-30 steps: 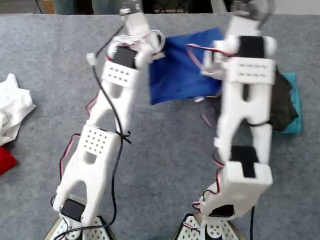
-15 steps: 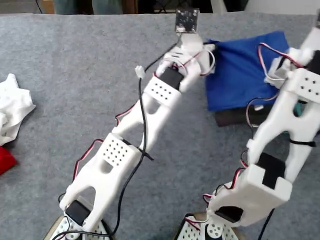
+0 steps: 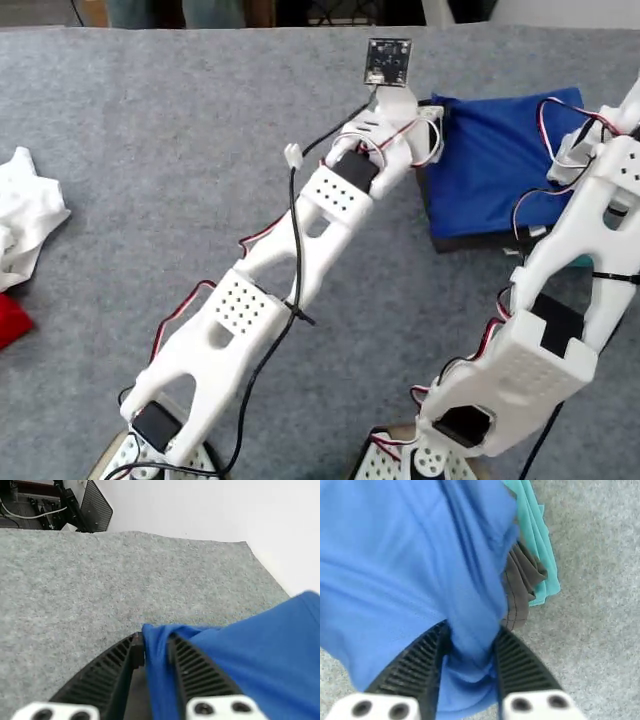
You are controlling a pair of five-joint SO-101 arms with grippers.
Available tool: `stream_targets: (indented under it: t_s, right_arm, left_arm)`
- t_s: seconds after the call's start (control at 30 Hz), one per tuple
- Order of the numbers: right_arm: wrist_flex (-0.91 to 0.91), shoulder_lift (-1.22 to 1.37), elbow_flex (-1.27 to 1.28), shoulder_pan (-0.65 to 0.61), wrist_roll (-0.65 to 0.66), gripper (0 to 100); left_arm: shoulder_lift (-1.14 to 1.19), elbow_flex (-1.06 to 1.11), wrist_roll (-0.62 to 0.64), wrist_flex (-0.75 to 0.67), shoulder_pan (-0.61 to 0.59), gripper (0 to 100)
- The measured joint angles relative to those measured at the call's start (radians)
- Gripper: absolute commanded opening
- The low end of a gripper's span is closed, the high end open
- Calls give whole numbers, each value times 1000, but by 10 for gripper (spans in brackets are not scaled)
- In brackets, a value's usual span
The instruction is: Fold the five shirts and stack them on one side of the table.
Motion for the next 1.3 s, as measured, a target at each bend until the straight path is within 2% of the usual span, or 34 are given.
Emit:
stream_targets:
  t_s: [0.1, 0.2, 0.3, 0.37, 0.43, 0.5, 0.53, 0.6, 0.63, 0.73, 0.83, 1.03, 1.1, 1.23, 1.3]
  right_arm:
    - [0, 0, 0, 11, -3, 489]
    - [0, 0, 0, 9, 9, 518]
    - [0, 0, 0, 9, 9, 462]
    - [2, 0, -2, 11, 9, 383]
    - [18, 2, -37, 11, 8, 236]
    - [43, 0, -91, 11, -12, 45]
    - [52, 0, -120, 11, -15, 5]
    - [66, 0, -160, 3, -15, 79]
    - [77, 0, -176, -8, -15, 83]
    - [92, 0, -193, -55, -21, 20]
    - [94, 0, -195, -109, -21, 17]
    - [94, -14, -178, -215, -21, 15]
    - [94, -46, -127, -267, -21, 15]
    - [94, -137, 43, -404, -21, 15]
    - [94, -186, 140, -473, -21, 15]
  left_arm:
    - [0, 0, 89, 31, -5, 222]
    - [0, -11, 132, 94, -6, 224]
    - [0, -44, 140, 152, -6, 220]
    - [0, -68, 133, 189, -14, 216]
    - [0, -100, 81, 232, -35, 172]
    - [0, -157, 37, 295, -66, 109]
    - [0, -189, 14, 328, -84, 80]
    - [0, -253, -44, 410, -132, 36]
    - [-3, -269, -83, 448, -161, 27]
    - [-2, -279, -213, 577, -264, 30]
    - [-41, -279, -316, 747, -393, 30]
    - [-155, -282, -404, 1057, -704, 34]
    - [-186, -282, -408, 1108, -821, 52]
    - [-258, -276, -414, 1131, -1062, 170]
    - [-318, -242, -417, 1132, -1186, 193]
